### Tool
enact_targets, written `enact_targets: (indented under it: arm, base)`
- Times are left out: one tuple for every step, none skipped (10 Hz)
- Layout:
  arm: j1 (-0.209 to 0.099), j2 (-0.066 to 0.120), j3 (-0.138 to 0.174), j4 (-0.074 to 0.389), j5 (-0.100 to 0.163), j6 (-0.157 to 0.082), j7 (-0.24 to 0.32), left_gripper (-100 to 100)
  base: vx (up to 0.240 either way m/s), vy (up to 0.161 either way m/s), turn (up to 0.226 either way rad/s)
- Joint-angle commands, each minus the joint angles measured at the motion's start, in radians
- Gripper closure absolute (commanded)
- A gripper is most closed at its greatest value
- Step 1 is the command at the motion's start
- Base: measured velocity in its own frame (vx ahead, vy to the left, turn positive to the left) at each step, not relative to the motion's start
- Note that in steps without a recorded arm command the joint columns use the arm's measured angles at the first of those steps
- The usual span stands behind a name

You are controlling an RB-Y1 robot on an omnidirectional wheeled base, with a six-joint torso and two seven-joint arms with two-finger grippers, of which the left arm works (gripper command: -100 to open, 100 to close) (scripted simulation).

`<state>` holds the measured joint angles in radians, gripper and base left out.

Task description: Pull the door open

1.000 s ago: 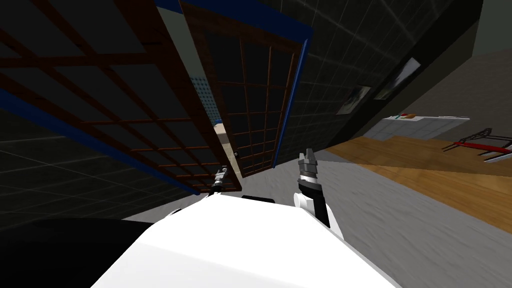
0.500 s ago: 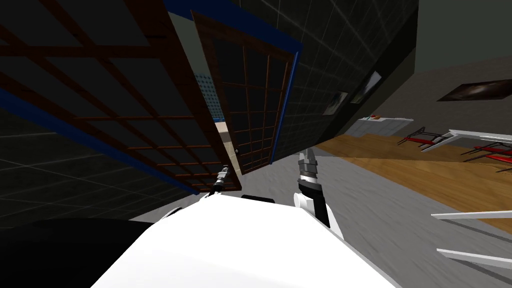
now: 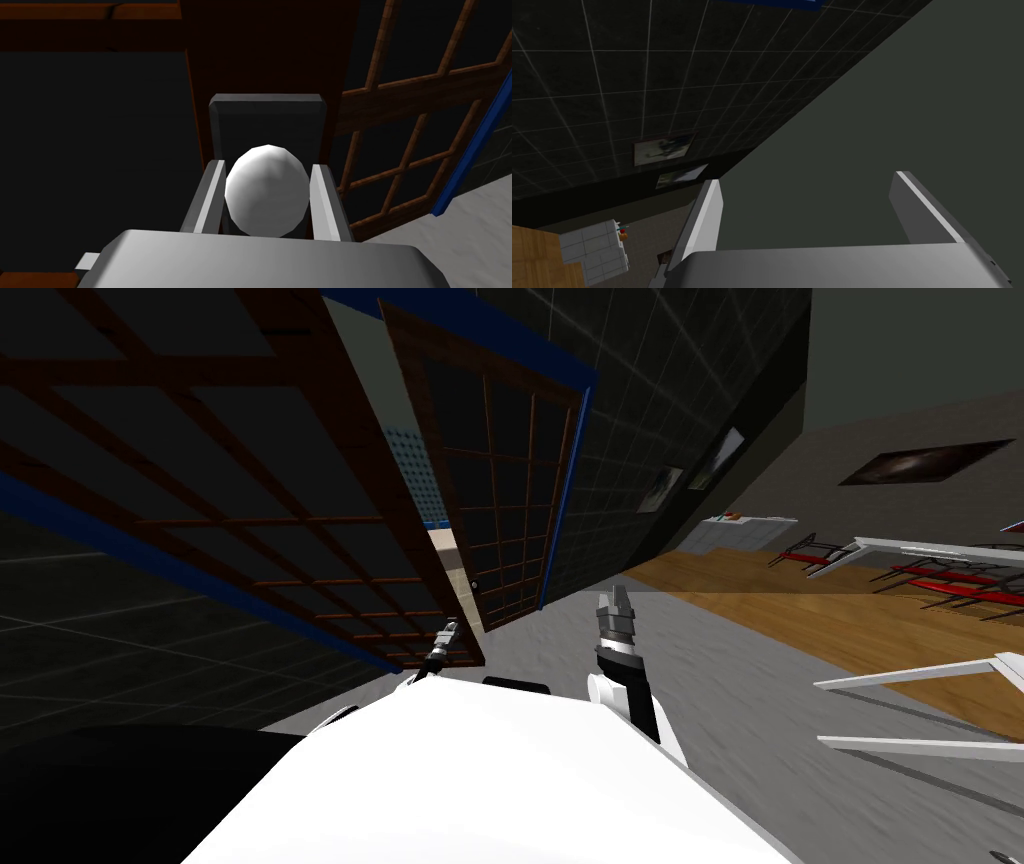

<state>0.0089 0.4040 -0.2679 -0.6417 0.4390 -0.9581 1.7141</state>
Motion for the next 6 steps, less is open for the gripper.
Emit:
enact_targets:
  arm:
    - [0.011,0.014,-0.024,0.011,-0.014,-0.021,0.027,100]
    - [0.021,0.029,-0.042,0.007,-0.025,-0.037,0.047,100]
    - [0.026,0.037,-0.053,0.005,-0.031,-0.046,0.059,100]
    - [0.033,0.047,-0.066,0.002,-0.039,-0.056,0.072,100]
    - [0.034,0.039,-0.059,-0.007,-0.034,-0.040,0.058,100]
    - [0.051,0.053,-0.078,-0.002,-0.046,-0.067,0.079,100]
  base:
    - [-0.232,0.040,-0.081]
    - [-0.251,0.023,-0.072]
    - [-0.230,0.047,-0.058]
    - [-0.229,0.059,-0.060]
    - [-0.112,0.022,-0.014]
    - [-0.153,0.015,-0.140]
